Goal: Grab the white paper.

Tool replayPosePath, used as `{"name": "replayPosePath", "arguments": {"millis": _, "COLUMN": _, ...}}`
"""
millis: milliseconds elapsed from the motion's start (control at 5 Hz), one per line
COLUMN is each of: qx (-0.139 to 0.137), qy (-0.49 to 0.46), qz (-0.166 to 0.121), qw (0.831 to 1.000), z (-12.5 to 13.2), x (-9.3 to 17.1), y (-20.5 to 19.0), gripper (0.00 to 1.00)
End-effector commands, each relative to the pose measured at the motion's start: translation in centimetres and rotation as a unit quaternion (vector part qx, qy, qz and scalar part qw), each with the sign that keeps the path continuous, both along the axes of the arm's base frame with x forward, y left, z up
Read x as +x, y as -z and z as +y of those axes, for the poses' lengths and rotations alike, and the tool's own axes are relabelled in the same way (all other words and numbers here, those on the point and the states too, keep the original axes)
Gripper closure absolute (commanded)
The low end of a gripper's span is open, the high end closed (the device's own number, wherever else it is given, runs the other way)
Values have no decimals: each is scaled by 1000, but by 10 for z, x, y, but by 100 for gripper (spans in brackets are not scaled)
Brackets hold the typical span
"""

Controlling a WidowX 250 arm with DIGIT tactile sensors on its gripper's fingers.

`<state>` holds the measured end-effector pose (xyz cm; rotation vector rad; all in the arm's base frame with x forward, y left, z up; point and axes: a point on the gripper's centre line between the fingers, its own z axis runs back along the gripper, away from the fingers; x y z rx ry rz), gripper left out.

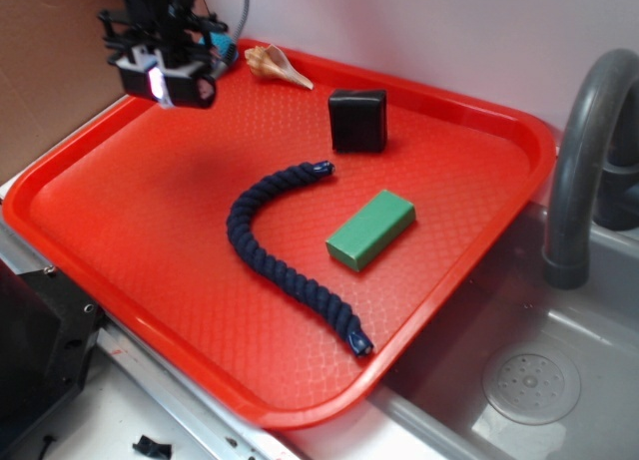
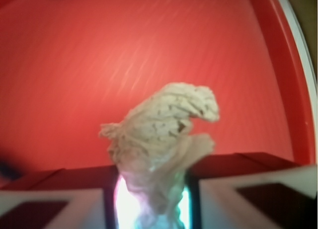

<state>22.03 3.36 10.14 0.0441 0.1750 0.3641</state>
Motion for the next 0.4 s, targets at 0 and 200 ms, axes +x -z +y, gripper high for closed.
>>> {"name": "replayPosePath", "arguments": {"millis": 0, "qx": -61, "qy": 84, "qz": -70, "qw": 992, "z": -47, "x": -70, "y": -96, "gripper": 100}}
{"name": "replayPosePath", "arguments": {"millis": 200, "qx": -75, "qy": 99, "qz": -89, "qw": 988, "z": -47, "x": -85, "y": -110, "gripper": 100}}
